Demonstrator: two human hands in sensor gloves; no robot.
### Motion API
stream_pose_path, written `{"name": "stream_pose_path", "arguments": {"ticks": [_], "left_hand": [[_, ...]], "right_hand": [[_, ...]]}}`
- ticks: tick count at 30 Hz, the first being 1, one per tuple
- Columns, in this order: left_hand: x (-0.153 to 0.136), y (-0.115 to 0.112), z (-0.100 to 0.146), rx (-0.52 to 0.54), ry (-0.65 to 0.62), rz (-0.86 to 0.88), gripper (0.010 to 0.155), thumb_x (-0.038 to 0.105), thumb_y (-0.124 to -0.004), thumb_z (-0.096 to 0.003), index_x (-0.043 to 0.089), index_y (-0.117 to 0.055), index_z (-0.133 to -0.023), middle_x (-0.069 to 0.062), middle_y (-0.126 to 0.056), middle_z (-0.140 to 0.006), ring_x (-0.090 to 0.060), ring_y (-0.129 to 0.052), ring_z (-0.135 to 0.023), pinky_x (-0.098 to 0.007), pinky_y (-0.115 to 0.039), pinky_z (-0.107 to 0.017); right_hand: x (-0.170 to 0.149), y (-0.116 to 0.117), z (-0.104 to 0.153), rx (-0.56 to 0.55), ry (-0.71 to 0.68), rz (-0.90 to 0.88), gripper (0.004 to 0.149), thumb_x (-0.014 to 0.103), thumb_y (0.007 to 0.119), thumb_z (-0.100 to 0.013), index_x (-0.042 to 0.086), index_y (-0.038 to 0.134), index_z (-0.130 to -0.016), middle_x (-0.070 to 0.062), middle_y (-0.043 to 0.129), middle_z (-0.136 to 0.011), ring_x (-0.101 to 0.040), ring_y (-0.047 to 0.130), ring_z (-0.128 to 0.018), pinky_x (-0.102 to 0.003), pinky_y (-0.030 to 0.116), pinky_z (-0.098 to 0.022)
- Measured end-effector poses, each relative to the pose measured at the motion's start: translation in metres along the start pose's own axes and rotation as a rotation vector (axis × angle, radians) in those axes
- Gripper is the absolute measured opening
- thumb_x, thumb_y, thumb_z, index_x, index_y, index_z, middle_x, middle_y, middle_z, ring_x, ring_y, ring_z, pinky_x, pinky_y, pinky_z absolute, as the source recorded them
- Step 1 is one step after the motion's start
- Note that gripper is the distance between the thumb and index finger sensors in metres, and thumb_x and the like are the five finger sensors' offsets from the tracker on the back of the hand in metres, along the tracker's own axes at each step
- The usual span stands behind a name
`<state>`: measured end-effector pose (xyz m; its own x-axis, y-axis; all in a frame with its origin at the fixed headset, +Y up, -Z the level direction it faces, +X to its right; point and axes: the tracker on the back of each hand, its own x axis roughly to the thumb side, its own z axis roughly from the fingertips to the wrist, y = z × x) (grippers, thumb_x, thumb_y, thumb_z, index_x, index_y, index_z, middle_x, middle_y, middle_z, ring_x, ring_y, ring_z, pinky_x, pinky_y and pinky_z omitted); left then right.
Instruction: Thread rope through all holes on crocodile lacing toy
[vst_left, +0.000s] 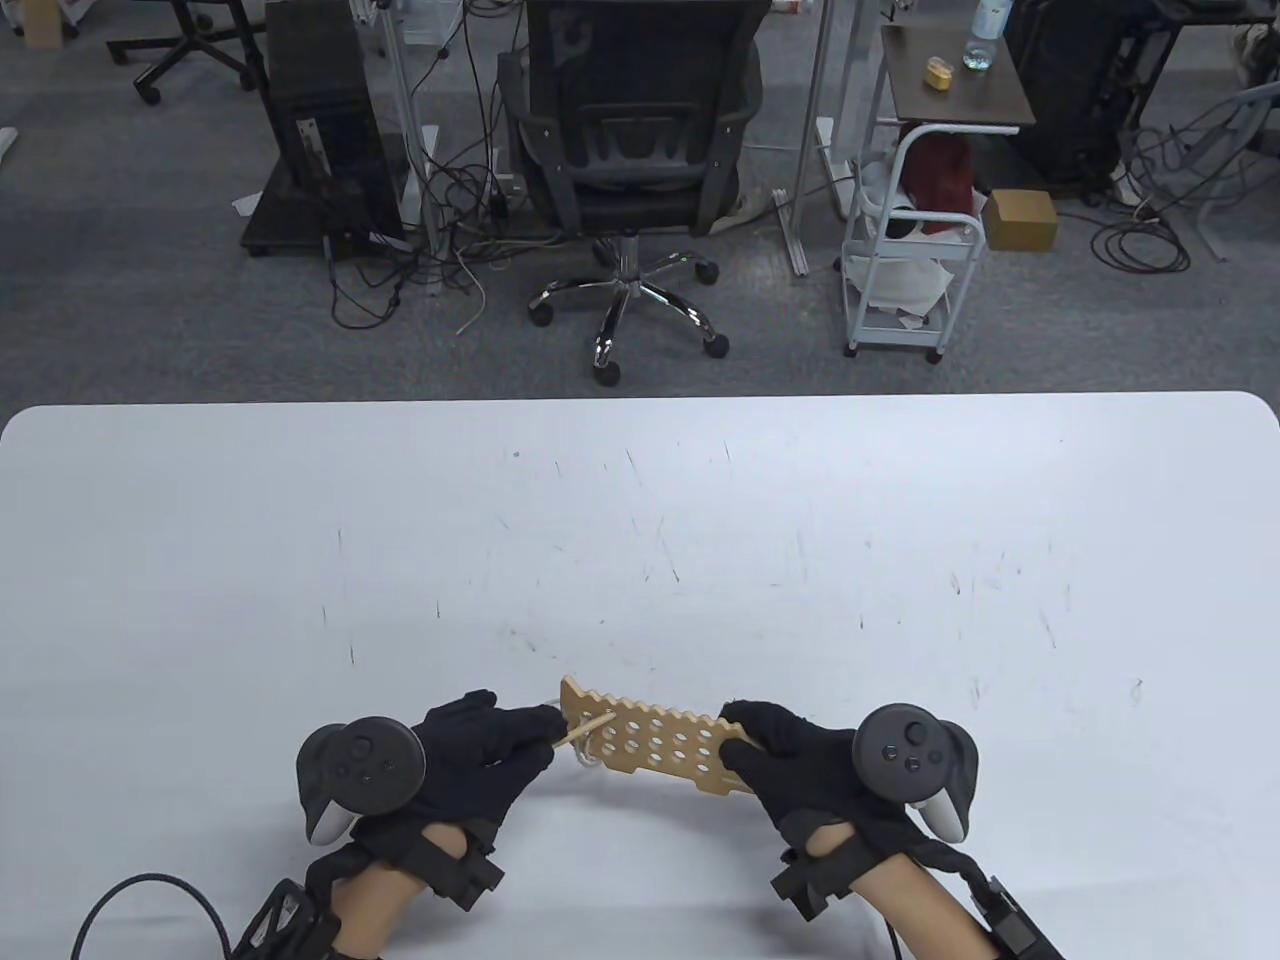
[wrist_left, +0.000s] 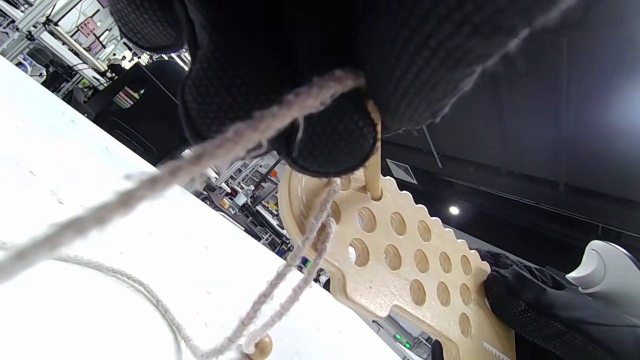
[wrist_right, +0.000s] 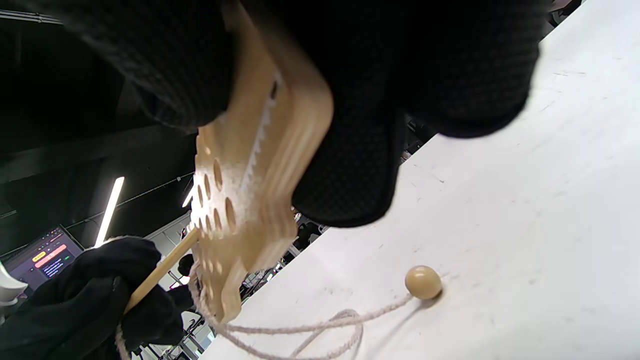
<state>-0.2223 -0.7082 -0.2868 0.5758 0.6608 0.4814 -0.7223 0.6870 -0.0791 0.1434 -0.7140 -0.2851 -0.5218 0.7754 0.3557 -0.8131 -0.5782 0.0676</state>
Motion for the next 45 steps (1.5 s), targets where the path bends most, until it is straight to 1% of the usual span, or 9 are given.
{"name": "stream_pose_path", "arguments": {"ticks": [3, 7, 10, 13, 17, 25, 30, 35, 45], "left_hand": [[0.001, 0.0, 0.001, 0.009, -0.006, 0.005, 0.043, 0.04, -0.092, -0.0406, 0.033, -0.092, -0.083, 0.002, -0.107, -0.059, -0.023, -0.103, -0.054, -0.054, -0.065, -0.071], [0.001, 0.001, 0.002, 0.05, -0.02, 0.005, 0.045, 0.042, -0.092, -0.0396, 0.033, -0.091, -0.083, 0.003, -0.107, -0.058, -0.023, -0.103, -0.054, -0.054, -0.065, -0.071], [0.002, 0.001, 0.003, 0.067, -0.026, 0.003, 0.047, 0.043, -0.091, -0.039, 0.034, -0.089, -0.085, 0.004, -0.106, -0.061, -0.022, -0.102, -0.057, -0.054, -0.065, -0.071], [0.003, 0.002, 0.004, 0.096, -0.033, -0.006, 0.048, 0.044, -0.091, -0.0382, 0.034, -0.089, -0.085, 0.005, -0.105, -0.062, -0.022, -0.102, -0.057, -0.049, -0.071, -0.066], [0.004, 0.003, 0.005, 0.125, -0.042, -0.032, 0.051, 0.047, -0.091, -0.0371, 0.037, -0.087, -0.087, 0.006, -0.102, -0.067, -0.022, -0.098, -0.062, -0.05, -0.069, -0.067], [0.005, 0.001, 0.006, 0.145, -0.038, -0.071, 0.057, 0.053, -0.09, -0.036, 0.042, -0.081, -0.092, 0.001, -0.078, -0.097, -0.029, -0.075, -0.09, -0.054, -0.055, -0.075], [0.005, -0.004, 0.005, 0.129, -0.028, -0.081, 0.063, 0.054, -0.09, -0.0361, 0.044, -0.074, -0.097, -0.002, -0.061, -0.107, -0.032, -0.059, -0.099, -0.055, -0.047, -0.077], [0.006, -0.006, 0.004, 0.122, -0.024, -0.087, 0.065, 0.055, -0.089, -0.0365, 0.045, -0.071, -0.098, -0.002, -0.056, -0.11, -0.033, -0.054, -0.101, -0.055, -0.044, -0.077], [0.009, -0.011, 0.002, 0.103, -0.021, -0.107, 0.066, 0.054, -0.09, -0.0369, 0.045, -0.07, -0.099, -0.002, -0.056, -0.11, -0.033, -0.053, -0.102, -0.056, -0.043, -0.077]], "right_hand": [[0.002, 0.001, 0.001, 0.001, -0.009, 0.01, 0.045, 0.036, 0.088, -0.043, 0.014, 0.084, -0.082, -0.006, 0.106, -0.063, -0.024, 0.112, -0.044, -0.042, 0.088, -0.034], [0.002, 0.002, 0.001, -0.001, -0.012, 0.009, 0.045, 0.036, 0.088, -0.043, 0.013, 0.084, -0.082, -0.006, 0.105, -0.064, -0.024, 0.112, -0.044, -0.042, 0.088, -0.034], [0.003, 0.002, 0.001, -0.002, -0.015, 0.006, 0.046, 0.036, 0.088, -0.043, 0.013, 0.084, -0.082, -0.006, 0.106, -0.063, -0.025, 0.112, -0.044, -0.042, 0.088, -0.034], [0.004, 0.004, 0.002, 0.001, -0.022, 0.003, 0.046, 0.036, 0.088, -0.043, 0.012, 0.084, -0.082, -0.007, 0.105, -0.063, -0.025, 0.112, -0.044, -0.042, 0.088, -0.034], [0.004, 0.005, 0.002, 0.004, -0.029, -0.001, 0.046, 0.036, 0.087, -0.043, 0.012, 0.083, -0.082, -0.007, 0.105, -0.063, -0.025, 0.112, -0.044, -0.042, 0.088, -0.034], [0.008, 0.01, 0.004, 0.017, -0.042, -0.027, 0.046, 0.036, 0.087, -0.043, 0.012, 0.083, -0.082, -0.007, 0.105, -0.063, -0.025, 0.112, -0.044, -0.042, 0.088, -0.034], [0.012, 0.014, 0.005, 0.031, -0.049, -0.047, 0.047, 0.036, 0.087, -0.043, 0.011, 0.083, -0.082, -0.007, 0.105, -0.063, -0.025, 0.112, -0.044, -0.042, 0.088, -0.034], [0.015, 0.017, 0.007, 0.045, -0.06, -0.063, 0.046, 0.036, 0.087, -0.043, 0.011, 0.083, -0.082, -0.007, 0.105, -0.063, -0.025, 0.112, -0.044, -0.042, 0.088, -0.034], [0.018, 0.023, 0.007, 0.082, -0.07, -0.113, 0.047, 0.037, 0.087, -0.043, 0.011, 0.083, -0.083, -0.008, 0.105, -0.064, -0.025, 0.112, -0.044, -0.041, 0.088, -0.034]]}}
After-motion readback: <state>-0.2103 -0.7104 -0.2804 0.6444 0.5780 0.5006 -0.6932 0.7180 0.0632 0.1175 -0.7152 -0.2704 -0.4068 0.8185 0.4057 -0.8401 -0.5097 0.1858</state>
